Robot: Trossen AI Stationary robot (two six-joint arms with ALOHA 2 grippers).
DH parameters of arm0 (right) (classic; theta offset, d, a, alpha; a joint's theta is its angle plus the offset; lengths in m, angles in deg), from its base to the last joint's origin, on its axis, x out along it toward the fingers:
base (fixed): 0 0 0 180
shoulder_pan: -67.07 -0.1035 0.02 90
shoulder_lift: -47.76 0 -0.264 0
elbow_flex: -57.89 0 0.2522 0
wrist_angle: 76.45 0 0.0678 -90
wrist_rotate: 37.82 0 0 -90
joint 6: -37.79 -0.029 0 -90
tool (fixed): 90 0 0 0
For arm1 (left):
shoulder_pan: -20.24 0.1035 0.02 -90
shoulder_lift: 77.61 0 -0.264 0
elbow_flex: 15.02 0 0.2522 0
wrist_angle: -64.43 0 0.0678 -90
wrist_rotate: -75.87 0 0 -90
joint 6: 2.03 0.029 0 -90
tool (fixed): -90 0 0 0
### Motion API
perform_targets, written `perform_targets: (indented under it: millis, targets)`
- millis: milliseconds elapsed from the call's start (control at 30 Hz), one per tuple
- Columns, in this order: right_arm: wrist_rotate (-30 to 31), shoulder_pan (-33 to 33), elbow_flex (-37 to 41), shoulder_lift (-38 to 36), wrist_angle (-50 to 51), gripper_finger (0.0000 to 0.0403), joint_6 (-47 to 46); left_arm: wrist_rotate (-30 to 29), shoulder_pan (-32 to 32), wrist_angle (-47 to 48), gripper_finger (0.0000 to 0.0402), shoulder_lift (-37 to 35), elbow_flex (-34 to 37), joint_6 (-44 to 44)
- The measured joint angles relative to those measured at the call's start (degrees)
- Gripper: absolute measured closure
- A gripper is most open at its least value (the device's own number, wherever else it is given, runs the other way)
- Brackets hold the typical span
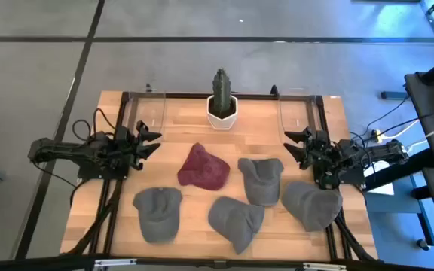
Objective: Pick & Place hat
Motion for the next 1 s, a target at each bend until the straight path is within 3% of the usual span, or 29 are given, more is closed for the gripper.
perform_targets:
  millis: [433,600,767,1000]
  targets:
    - [-0.4,0.0,-0.4,0.0,-2.1,0.0104,-1.3,0.1,0.0,0.1,0.0219,0.0,0.0,0.1]
    - [-1.9,0.0,-7.7,1.8,7.3,0.0104,-0.9,0.1,0.0,0.1,0.0220,0.0,0.0,0.1]
    - [-1.5,0.0,-18.3,10.4,22.9,0.0104,-4.7,0.1,0.0,0.1,0.0217,0.0,0.0,-0.3]
    - [-1.4,0.0,-31.6,26.1,31.2,0.0104,-11.4,0.1,0.0,0.0,0.0219,0.0,0.0,-3.9]
